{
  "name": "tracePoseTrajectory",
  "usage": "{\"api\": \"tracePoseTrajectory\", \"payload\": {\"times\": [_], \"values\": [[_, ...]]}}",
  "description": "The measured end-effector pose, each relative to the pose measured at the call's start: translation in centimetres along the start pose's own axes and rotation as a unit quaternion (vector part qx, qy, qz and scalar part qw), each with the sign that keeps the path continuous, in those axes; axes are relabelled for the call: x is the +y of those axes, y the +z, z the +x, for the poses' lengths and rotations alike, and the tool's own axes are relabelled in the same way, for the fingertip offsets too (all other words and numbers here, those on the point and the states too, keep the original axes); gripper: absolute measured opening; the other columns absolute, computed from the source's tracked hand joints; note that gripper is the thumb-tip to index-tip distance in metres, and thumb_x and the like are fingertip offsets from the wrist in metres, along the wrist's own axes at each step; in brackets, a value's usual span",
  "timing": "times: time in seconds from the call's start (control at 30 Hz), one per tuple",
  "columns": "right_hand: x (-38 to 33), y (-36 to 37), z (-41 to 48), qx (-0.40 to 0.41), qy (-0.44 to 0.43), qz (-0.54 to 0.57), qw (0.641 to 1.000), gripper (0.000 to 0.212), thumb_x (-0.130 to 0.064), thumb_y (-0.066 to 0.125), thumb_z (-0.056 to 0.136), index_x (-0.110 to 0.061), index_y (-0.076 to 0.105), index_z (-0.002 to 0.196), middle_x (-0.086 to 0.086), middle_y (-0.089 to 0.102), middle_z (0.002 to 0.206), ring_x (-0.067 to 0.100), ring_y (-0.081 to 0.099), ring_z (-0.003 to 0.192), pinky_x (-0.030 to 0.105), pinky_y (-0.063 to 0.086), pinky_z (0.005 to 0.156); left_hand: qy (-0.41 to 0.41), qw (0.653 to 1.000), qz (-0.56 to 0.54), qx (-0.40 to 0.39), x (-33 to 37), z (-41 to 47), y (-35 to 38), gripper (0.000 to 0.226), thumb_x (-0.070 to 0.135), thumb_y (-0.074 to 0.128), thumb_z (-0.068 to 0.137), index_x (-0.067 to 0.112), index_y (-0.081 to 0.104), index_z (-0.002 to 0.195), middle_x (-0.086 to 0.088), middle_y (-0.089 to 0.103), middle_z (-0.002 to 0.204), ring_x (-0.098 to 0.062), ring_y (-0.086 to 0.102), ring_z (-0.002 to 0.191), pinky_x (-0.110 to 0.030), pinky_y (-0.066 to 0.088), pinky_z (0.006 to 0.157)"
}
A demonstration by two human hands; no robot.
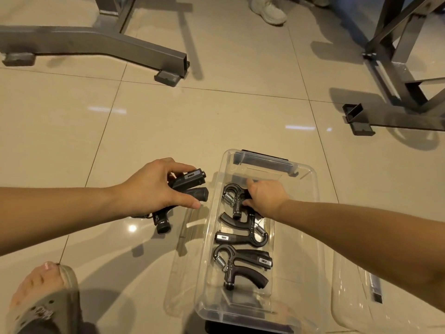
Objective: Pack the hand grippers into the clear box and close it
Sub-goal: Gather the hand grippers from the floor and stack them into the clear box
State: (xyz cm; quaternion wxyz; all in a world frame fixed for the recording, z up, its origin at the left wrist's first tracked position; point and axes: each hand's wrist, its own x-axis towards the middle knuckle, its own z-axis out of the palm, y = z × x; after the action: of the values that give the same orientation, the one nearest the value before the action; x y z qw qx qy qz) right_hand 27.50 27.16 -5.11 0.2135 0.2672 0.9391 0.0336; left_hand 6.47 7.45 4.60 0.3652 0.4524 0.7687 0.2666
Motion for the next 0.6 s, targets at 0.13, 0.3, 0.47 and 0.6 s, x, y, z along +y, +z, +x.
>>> {"api": "tracePoseTrajectory", "payload": {"times": [0.13, 0.3, 0.47, 0.6], "values": [[0.5, -4.0, -0.4, 0.109, -0.010, 0.085, 0.990, 0.028, -0.044, 0.052, 0.099, -0.017, 0.055, 0.091, 0.000, 0.065, 0.076, 0.022, 0.062, 0.068, 0.034, 0.052, 0.059, 0.006, 1.000, 0.020, 0.014, -0.2, -0.8, -0.1, 0.074, 0.054, 0.091, 0.053, 0.038, 0.067, 0.122, 0.009, 0.058, 0.106, -0.007, 0.059, 0.097, -0.020, 0.045, 0.083], [-2.2, -10.9, -2.5, 0.140, -0.022, 0.446, 0.884, 0.039, -0.043, 0.057, 0.098, -0.015, 0.066, 0.074, -0.001, 0.063, 0.061, 0.011, 0.052, 0.054, 0.031, 0.042, 0.055, 0.027, 0.996, 0.068, 0.043, 0.6, -1.4, -0.7, 0.079, 0.054, 0.091, 0.058, 0.034, 0.064, 0.130, 0.007, 0.056, 0.105, -0.008, 0.056, 0.097, -0.028, 0.047, 0.087], [-5.2, -13.4, -5.2, -0.070, 0.002, 0.663, 0.745, 0.033, -0.043, 0.066, 0.095, -0.011, 0.071, 0.097, 0.010, 0.073, 0.085, 0.018, 0.062, 0.067, 0.029, 0.046, 0.052, 0.090, 0.991, 0.094, 0.023, 2.3, -2.7, -1.0, 0.071, 0.058, 0.089, 0.058, 0.041, 0.067, 0.124, 0.007, 0.056, 0.101, -0.010, 0.056, 0.094, -0.035, 0.050, 0.087], [-5.9, -13.6, -6.2, -0.119, 0.000, 0.712, 0.692, 0.022, -0.023, 0.069, 0.094, -0.003, 0.070, 0.102, 0.000, 0.068, 0.068, 0.015, 0.061, 0.064, 0.027, 0.047, 0.054, 0.135, 0.981, 0.136, 0.019, 3.1, -4.0, -0.7, 0.073, 0.062, 0.086, 0.060, 0.039, 0.066, 0.126, 0.012, 0.057, 0.101, -0.009, 0.058, 0.092, -0.035, 0.051, 0.082]]}}
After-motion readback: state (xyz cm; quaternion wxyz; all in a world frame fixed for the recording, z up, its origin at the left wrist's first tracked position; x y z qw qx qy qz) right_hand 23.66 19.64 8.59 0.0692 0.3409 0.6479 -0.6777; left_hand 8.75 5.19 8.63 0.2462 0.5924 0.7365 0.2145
